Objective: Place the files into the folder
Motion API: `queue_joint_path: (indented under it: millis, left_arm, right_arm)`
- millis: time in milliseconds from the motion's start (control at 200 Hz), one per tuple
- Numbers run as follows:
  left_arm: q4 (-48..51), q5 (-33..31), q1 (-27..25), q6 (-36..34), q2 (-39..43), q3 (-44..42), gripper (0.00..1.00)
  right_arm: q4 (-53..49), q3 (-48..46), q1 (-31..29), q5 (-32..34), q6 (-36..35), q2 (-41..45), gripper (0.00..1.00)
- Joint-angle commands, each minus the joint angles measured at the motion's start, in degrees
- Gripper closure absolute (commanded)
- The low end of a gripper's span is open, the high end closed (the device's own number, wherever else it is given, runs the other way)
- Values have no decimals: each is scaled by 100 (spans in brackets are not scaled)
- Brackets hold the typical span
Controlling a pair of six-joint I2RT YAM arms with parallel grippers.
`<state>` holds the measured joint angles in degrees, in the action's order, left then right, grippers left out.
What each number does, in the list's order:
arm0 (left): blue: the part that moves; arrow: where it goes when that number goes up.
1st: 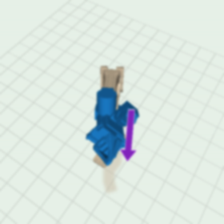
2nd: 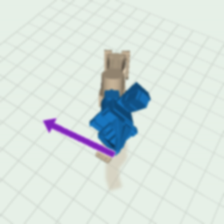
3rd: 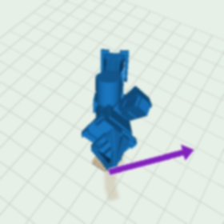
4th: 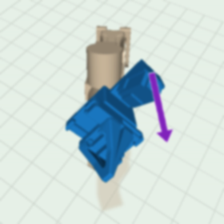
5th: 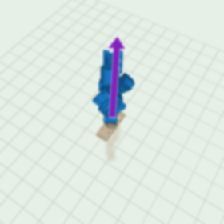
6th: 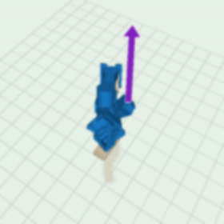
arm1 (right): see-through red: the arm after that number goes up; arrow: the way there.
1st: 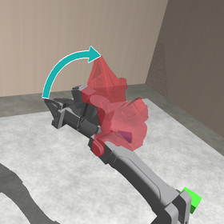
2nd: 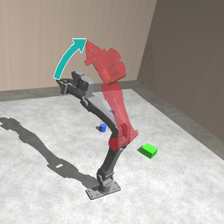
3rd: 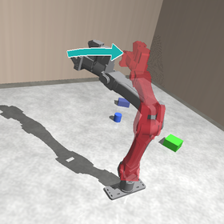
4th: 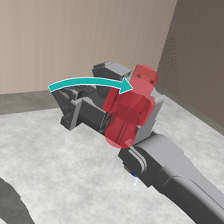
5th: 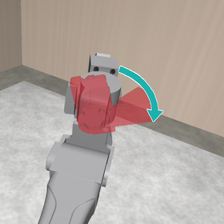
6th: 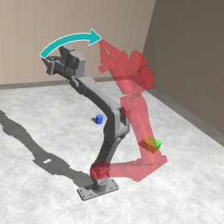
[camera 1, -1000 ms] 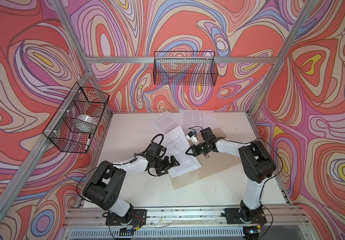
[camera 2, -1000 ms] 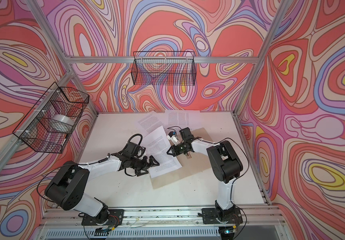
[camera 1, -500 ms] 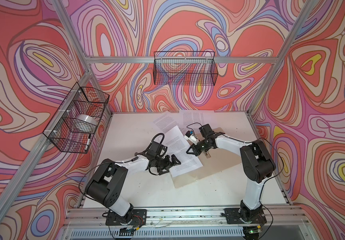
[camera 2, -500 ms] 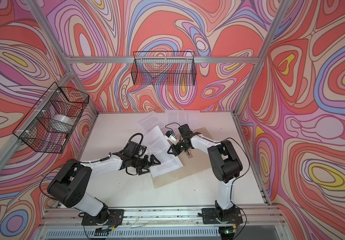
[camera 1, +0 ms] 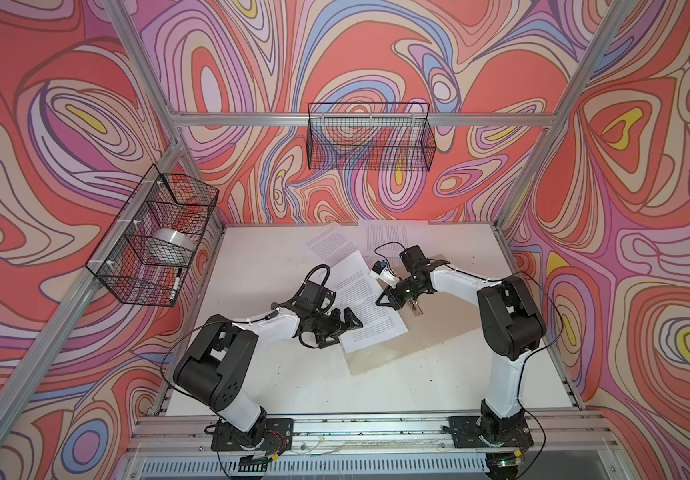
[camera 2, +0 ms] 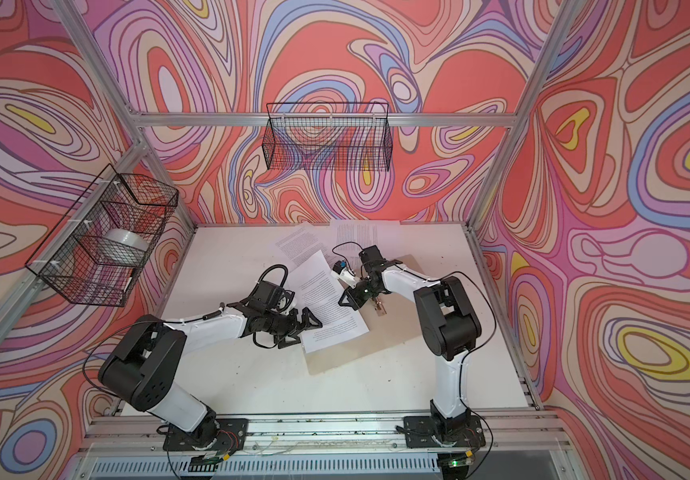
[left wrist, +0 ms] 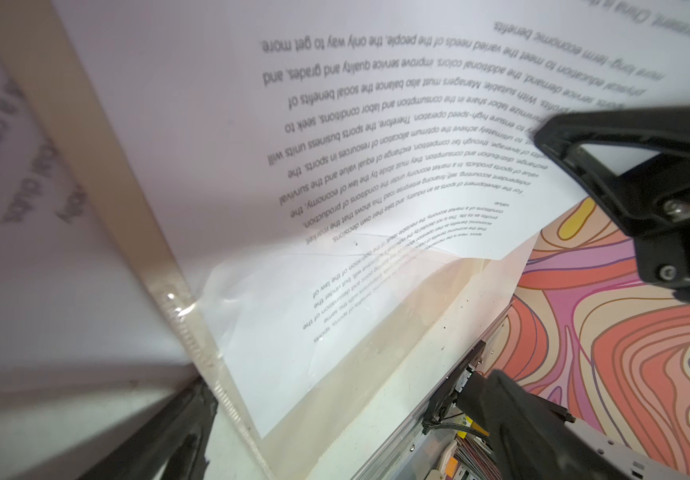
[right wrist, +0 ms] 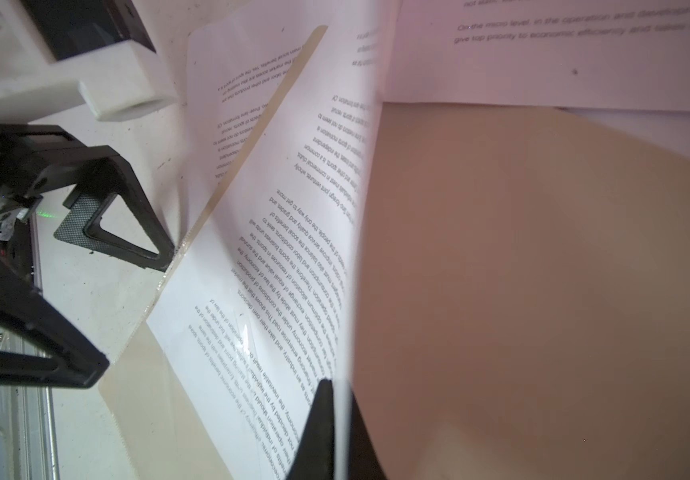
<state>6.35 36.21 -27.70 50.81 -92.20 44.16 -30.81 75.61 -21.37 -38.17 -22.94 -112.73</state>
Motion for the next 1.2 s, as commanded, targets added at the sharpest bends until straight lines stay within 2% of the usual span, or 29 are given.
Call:
queue_joint_path:
  millis: [0, 230, 376, 836, 1192]
  left_arm:
    - [201, -158, 10, -85, -220, 61, 0]
    - [170, -108, 4, -88, -316, 116, 0]
    - [180, -99, 7, -106, -325, 132, 0]
    - [201, -54, 19, -141, -318, 180, 0]
    - [96, -10, 19, -126, -436, 194, 0]
  right_arm:
    - [13, 6, 105, 99, -21, 57, 100]
    - [-151, -23, 200, 226, -186, 108, 100]
    - [-163, 2, 221, 31, -223, 111, 100]
    - [-266, 8, 308, 430, -455, 138, 100]
    - [-117, -196, 267, -19, -578, 172, 100]
